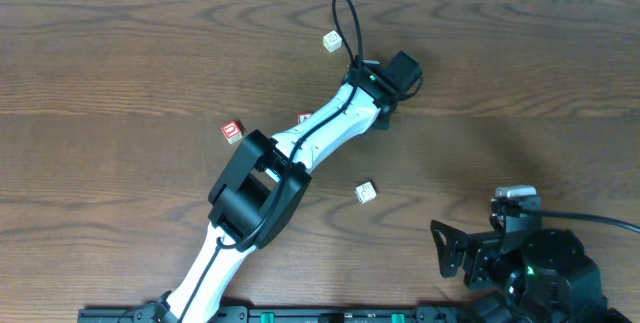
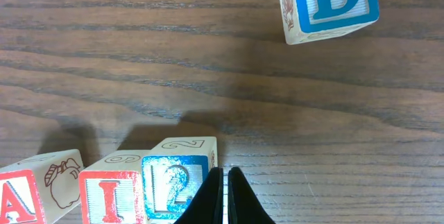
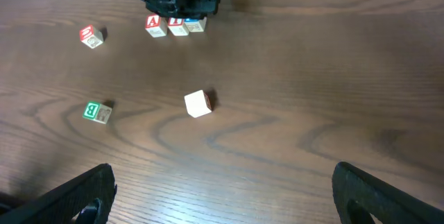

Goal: Spell out Ai2

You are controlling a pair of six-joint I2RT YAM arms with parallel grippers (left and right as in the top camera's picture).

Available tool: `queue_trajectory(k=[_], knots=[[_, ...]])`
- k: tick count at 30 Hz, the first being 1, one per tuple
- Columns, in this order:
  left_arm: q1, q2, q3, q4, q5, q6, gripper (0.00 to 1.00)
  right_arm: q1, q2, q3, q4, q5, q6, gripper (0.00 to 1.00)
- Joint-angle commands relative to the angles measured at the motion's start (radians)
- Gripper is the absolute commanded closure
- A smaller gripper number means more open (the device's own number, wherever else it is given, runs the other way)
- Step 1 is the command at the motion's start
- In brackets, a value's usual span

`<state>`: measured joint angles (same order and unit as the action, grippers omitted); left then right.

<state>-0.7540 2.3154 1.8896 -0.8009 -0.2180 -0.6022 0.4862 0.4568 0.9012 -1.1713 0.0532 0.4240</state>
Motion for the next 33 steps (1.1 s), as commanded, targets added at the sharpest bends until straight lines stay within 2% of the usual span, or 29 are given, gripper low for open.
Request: queue_trajectory(k=[1,7,11,15,21,27,33], knots=[[0.009,0.018,0.011,0.013,-0.034,0.023,0.94,-0.001,0.000,-0.004,-0.003,0.010,-0.011,0.01],[0.010,0.012,0.113,-0.002,-0.072,0.076,0.94,-0.001,0.000,-0.004,-0.003,0.010,-0.011,0.01],[0.029,-0.004,0.182,-0.088,-0.092,0.072,0.94,-0.001,0.000,-0.004,-0.003,0.010,-0.011,0.01],[0.090,-0.041,0.188,-0.197,-0.159,0.016,0.94,-0.001,0.000,-0.004,-0.003,0.010,-0.011,0.01],[0.236,-0.050,0.187,-0.364,-0.062,0.039,0.94,-0.001,0.000,-0.004,-0.003,0.010,-0.011,0.01],[0.271,-0.055,0.186,-0.373,-0.037,0.113,0.94,-0.001,0.000,-0.004,-0.003,0.010,-0.011,0.01],[0.328,-0.060,0.166,-0.373,0.088,0.188,0.94,-0.001,0.000,-0.004,-0.003,0.010,-0.010,0.01]])
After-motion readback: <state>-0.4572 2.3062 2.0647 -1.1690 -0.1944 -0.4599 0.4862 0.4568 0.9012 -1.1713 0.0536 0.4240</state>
